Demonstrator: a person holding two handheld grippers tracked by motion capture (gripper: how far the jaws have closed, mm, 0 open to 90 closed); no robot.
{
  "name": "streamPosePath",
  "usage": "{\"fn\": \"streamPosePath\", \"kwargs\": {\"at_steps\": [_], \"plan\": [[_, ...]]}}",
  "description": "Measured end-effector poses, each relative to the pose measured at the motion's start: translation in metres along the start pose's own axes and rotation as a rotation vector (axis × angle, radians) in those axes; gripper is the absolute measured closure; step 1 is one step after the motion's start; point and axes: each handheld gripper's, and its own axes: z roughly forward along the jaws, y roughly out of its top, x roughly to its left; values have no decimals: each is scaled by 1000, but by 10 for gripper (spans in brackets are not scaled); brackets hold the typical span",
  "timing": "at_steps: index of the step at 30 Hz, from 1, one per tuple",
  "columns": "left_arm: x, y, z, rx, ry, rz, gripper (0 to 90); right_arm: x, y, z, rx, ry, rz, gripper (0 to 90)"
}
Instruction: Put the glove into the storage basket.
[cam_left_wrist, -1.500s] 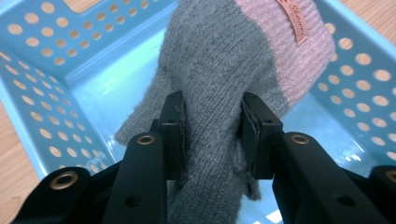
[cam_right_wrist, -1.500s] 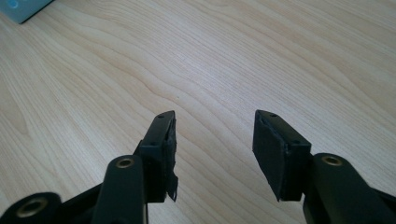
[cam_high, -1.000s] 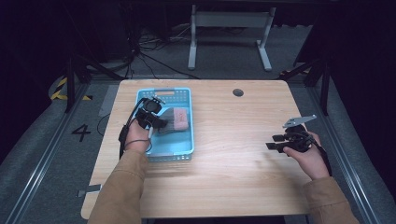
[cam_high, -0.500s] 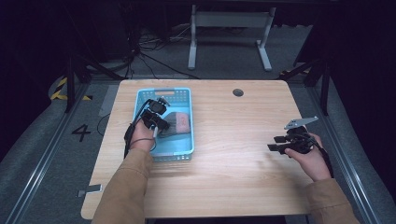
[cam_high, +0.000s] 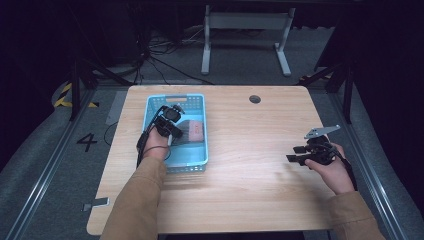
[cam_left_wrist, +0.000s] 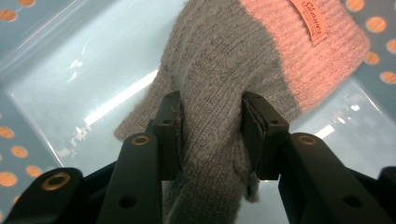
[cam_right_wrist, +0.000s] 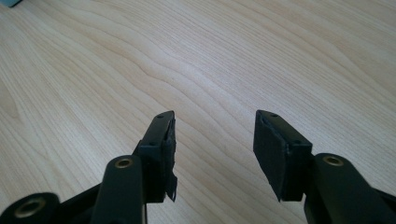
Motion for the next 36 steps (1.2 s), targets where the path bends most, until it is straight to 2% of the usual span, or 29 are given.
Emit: {"fn": "streamPosePath", "kwargs": {"at_steps": [4, 8, 15, 21, 27, 32, 36], "plan": [[1, 0, 4, 10, 5, -11, 589, 0, 0, 1, 1, 1, -1, 500], [3, 0, 6, 12, 23, -22, 477, 1, 1, 0, -4, 5, -6, 500], [1, 0, -4, -36, 25, -21, 368, 3, 3, -1, -10, 6, -12, 500], [-4, -1, -23, -113, 6, -16, 359, 5, 7, -2, -16, 13, -23, 499], [-14, -3, -44, -203, -68, 3, 357, 7, 12, 2, -16, 20, -33, 498], [-25, -8, -64, -272, -118, 36, 361, 6, 16, 7, -9, 28, -40, 497], [-37, -12, -79, -318, -138, 73, 362, 7, 19, 9, -12, 34, -48, 496]]}}
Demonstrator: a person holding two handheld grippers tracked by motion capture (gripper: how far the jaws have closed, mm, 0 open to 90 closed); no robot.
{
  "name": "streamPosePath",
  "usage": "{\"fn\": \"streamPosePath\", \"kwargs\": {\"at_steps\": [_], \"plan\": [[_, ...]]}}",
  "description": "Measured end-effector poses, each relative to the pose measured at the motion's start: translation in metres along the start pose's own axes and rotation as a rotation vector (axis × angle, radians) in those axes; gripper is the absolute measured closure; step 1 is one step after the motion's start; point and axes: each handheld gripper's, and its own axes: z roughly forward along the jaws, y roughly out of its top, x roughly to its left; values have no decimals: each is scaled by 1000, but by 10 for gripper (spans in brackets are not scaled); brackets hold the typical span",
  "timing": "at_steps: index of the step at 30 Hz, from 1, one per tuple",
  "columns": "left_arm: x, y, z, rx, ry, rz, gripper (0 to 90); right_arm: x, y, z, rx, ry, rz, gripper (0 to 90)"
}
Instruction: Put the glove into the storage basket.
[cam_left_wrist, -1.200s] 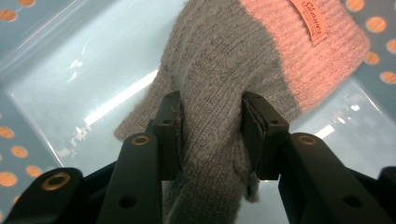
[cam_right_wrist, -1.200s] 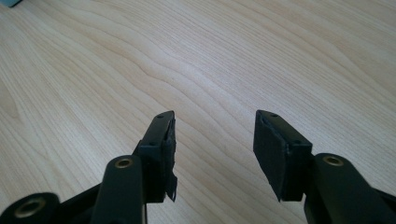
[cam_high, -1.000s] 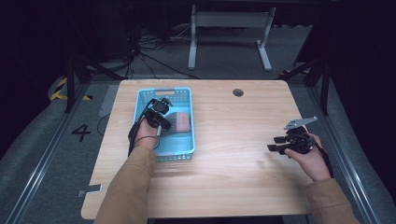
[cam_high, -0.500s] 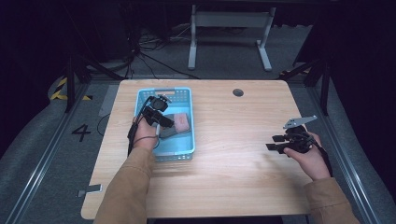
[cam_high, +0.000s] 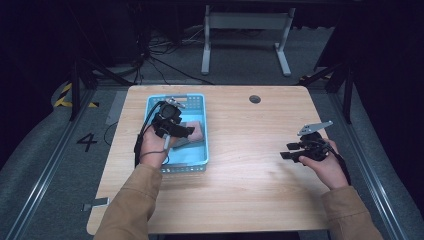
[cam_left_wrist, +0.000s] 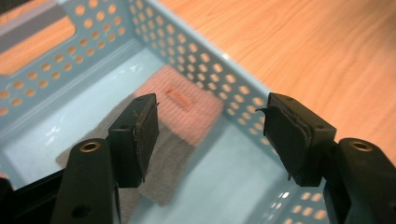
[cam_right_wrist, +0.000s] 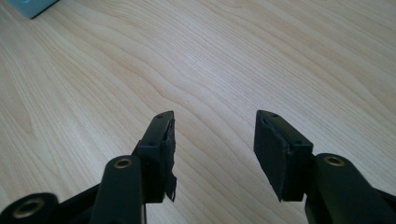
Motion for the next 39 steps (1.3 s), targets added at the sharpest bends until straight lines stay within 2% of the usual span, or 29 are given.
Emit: {"fn": "streamPosePath", "kwargs": {"at_steps": [2, 10, 11, 13, 16, 24, 26, 28, 32, 39], "plan": [[-7, 0, -6, -12, -14, 18, 362, 0, 1, 1, 1, 1, -2, 496], [-30, -8, -29, -53, -83, 38, 357, 3, 6, 1, -2, 4, -15, 493], [-34, -10, -32, -57, -90, 50, 357, 3, 6, 1, 0, 4, -17, 492], [-40, -12, -35, -55, -103, 63, 356, 4, 7, 2, 3, 5, -20, 489], [-49, -19, -37, -55, -147, 67, 352, 5, 7, 2, 3, 7, -22, 484], [-70, -35, -39, -80, -186, 98, 349, 4, 2, 1, 4, 1, -20, 474], [-75, -39, -39, -86, -190, 110, 349, 4, 1, 1, 4, 13, -22, 533], [-80, -44, -39, -87, -206, 115, 345, 5, 0, 1, 0, 31, -13, 534], [-85, -57, -36, -100, -233, 101, 342, 6, -1, 1, -1, 28, -19, 532], [-91, -78, -23, -58, -250, 115, 337, 5, -2, 2, -4, 26, -27, 532]]}}
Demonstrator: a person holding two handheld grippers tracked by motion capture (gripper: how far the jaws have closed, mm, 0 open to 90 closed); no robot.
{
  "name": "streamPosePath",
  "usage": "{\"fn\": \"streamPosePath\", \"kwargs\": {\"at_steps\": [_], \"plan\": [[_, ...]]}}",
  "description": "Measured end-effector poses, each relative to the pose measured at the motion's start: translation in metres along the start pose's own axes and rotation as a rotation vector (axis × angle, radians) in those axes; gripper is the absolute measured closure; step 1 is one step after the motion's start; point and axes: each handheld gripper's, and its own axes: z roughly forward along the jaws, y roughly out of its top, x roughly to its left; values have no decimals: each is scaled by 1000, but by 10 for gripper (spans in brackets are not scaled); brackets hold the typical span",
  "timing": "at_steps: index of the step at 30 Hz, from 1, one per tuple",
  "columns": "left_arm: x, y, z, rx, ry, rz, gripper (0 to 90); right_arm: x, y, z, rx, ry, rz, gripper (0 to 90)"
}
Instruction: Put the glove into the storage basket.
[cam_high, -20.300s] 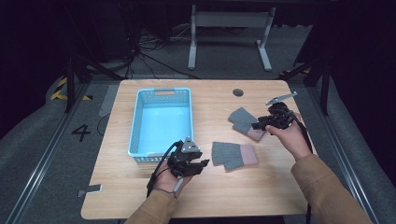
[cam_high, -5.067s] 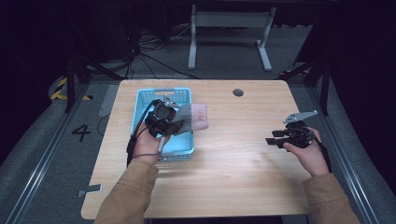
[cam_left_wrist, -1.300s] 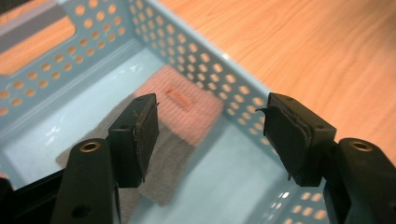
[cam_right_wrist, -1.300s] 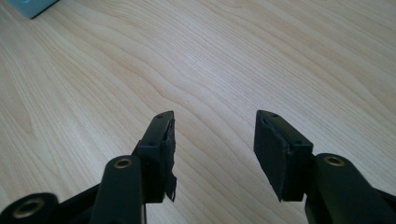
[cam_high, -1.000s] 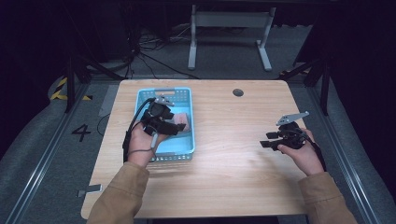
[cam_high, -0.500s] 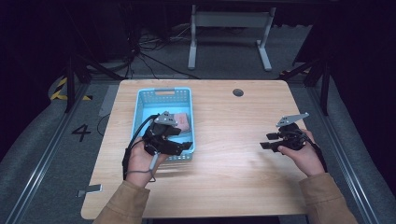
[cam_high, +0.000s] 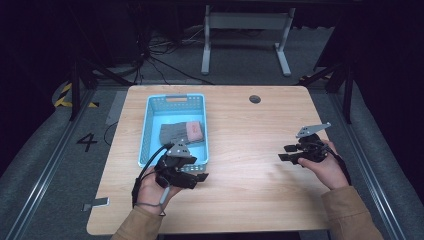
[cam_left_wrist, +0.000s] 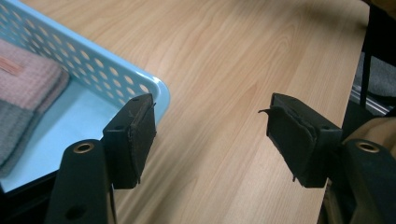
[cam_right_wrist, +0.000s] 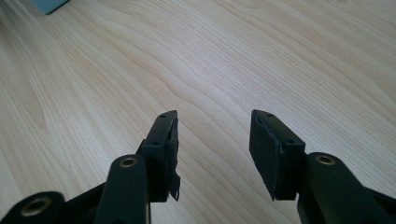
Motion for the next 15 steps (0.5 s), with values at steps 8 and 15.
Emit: {"fn": "streamPosePath", "kwargs": {"at_steps": [8, 15], "plan": [[-2, -19, 20, 10, -64, 25, 367, 0, -1, 2, -2, 0, -2, 527], [-2, -28, 35, 28, -80, 33, 407, -1, -2, 6, 9, 4, -2, 524]]}}
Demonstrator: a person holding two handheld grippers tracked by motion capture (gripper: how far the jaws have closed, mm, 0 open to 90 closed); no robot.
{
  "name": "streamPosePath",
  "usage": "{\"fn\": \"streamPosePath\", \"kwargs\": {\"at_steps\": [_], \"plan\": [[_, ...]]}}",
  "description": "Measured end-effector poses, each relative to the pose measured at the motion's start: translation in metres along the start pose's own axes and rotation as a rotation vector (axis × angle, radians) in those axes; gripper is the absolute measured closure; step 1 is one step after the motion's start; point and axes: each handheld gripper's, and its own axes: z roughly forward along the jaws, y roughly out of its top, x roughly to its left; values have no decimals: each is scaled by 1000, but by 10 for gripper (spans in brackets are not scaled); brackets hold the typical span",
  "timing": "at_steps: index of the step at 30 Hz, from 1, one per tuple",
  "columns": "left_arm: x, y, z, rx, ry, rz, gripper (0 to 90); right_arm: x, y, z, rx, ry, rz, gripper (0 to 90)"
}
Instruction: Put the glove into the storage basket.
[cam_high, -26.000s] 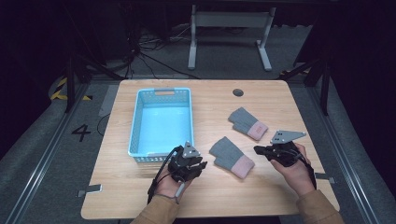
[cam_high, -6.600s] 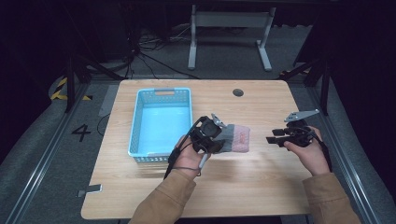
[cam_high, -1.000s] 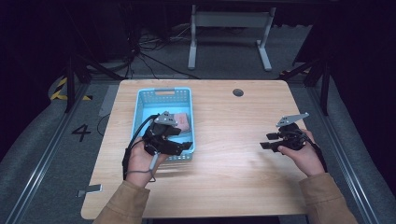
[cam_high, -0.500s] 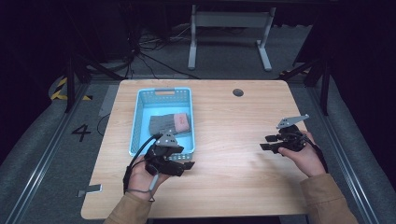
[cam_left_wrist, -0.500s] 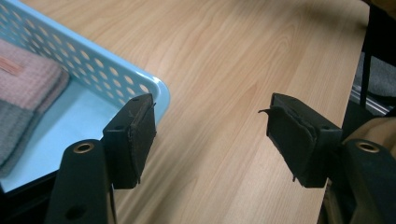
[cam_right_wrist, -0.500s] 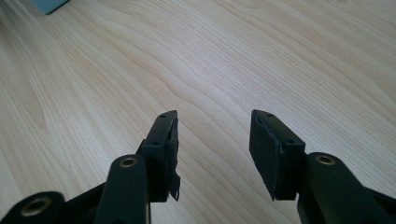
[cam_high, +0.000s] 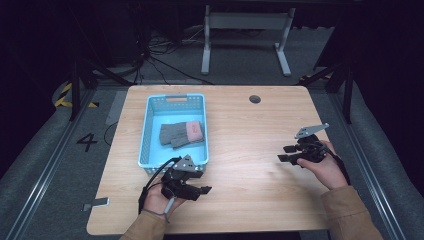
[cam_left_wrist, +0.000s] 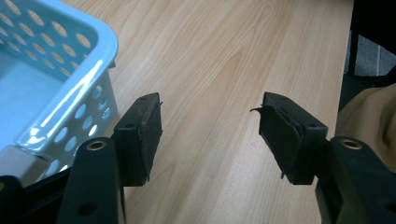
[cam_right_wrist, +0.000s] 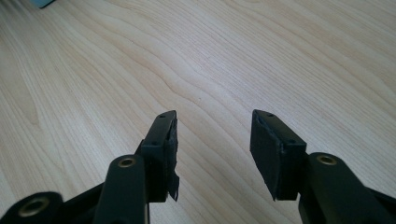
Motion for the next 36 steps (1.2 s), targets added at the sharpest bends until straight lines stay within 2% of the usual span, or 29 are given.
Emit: {"fn": "streamPosePath", "kwargs": {"at_steps": [8, 12, 16, 18, 24, 36], "plan": [[0, -8, 18, 26, 30, 20, 442, 0, -1, 4, 14, 4, -5, 521], [-2, -9, 22, 43, 81, 37, 441, 1, -1, 7, 24, 8, -5, 519], [-2, -11, 29, 70, 72, 26, 438, 1, -3, 12, 32, 35, 0, 515], [-2, -11, 30, 74, 70, 29, 436, 0, -4, 13, 40, 33, 5, 515], [0, -10, 30, 86, 56, 4, 422, -1, -5, 15, 51, 37, 4, 515], [1, -10, 28, 79, 54, -4, 413, -1, -5, 14, 47, 34, 5, 512]]}}
